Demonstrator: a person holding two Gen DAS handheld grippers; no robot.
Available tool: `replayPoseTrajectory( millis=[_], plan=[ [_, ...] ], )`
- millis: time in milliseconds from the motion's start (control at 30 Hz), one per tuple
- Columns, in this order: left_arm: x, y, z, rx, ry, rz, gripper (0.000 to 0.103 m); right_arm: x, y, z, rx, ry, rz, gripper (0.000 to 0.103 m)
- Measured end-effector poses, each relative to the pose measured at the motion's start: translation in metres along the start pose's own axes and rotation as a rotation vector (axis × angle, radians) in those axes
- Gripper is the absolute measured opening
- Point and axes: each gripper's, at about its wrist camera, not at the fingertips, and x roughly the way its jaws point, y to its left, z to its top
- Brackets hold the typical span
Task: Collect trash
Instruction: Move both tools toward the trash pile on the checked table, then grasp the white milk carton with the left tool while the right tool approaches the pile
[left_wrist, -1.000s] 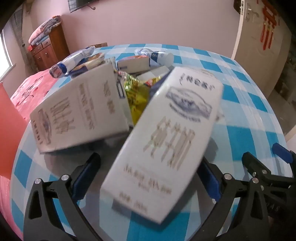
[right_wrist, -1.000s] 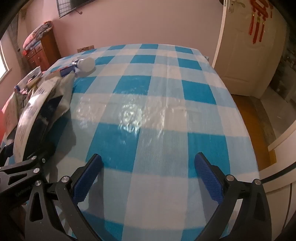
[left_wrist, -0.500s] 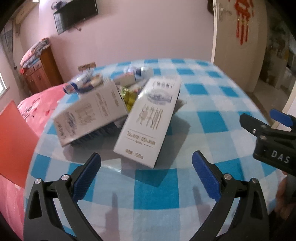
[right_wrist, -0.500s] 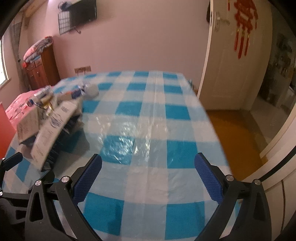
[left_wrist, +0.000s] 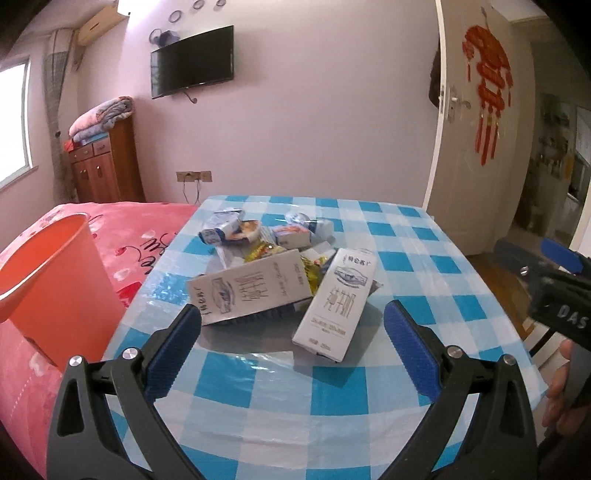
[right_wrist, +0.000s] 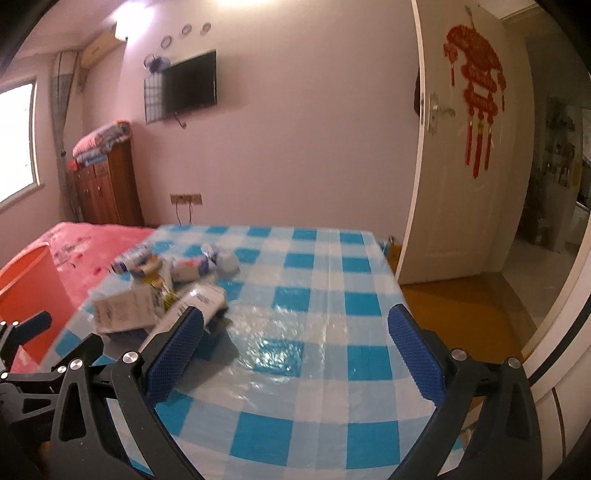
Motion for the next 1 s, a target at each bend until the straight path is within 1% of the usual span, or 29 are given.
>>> replayPoseTrajectory(
  millis=[100,200,600,1000],
  plan=[
    [-0.006,0.002,0.003,-0.005,-0.013,0.025,0.099,-0.015,0.001,0.005,0.009,-0.044,0.010,0.099],
    [-0.011,0.003,0.004,-0.016,-0.024,0.022,0.099,-0.027,0.001,0.007,0.012,-0.082,0.011,0.099],
    [-0.025,0.003,0.007,-0.026,-0.061,0.017,0.099,-0.045,0.001,0.010,0.017,-0.114,0.023,0.099],
    [-0.033,0.005,0.007,-0.031,-0.082,0.028,0.099,-0.049,0.005,0.012,-0.001,-0.118,0.005,0.099]
  ],
)
